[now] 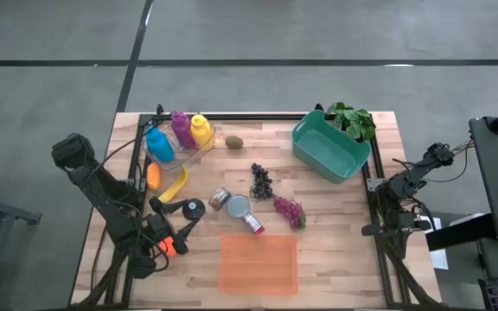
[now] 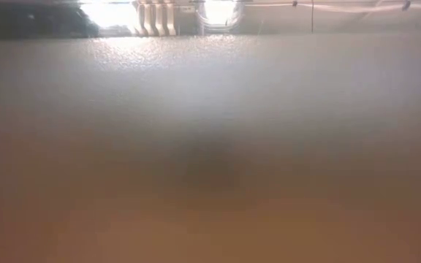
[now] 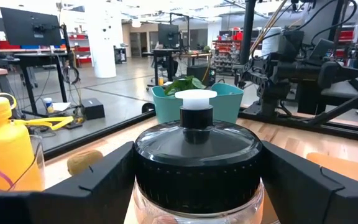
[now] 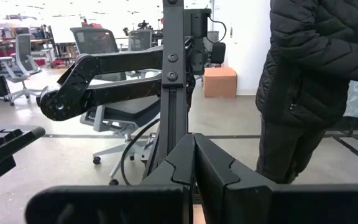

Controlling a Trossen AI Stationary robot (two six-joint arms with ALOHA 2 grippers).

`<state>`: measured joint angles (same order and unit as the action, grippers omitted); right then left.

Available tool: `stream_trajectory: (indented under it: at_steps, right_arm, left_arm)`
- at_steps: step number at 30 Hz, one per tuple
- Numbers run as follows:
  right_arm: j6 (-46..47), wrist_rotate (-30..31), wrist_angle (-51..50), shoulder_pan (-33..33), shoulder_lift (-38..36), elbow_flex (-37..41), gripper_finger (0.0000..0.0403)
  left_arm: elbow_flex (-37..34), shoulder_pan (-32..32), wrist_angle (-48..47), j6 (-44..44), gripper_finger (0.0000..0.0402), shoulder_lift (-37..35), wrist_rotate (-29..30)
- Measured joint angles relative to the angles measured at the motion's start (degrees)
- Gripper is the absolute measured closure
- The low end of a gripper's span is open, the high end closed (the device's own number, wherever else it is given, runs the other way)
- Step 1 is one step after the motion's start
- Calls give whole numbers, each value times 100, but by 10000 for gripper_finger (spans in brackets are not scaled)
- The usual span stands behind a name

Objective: Pick & Place Food Item
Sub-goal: Put the transparent water bottle into the transparent bin

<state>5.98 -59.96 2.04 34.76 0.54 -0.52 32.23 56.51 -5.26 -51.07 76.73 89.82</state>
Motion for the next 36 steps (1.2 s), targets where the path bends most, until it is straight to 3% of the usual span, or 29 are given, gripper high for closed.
stream_trajectory:
  at_steps: [4,16,28,36]
  right_arm:
    - [0,0,0,0,0,0,395]
    - [1,0,-1,-1,0,0,395]
    - [0,0,-1,0,0,1,395]
    - [2,0,-2,-2,0,1,395]
  left_arm:
    - [2,0,11,-17,89,0,3]
    - [7,0,15,-20,7,0,17]
    - [73,2,104,31,3,-2,22]
    - [528,2,102,1041,3,-13,42]
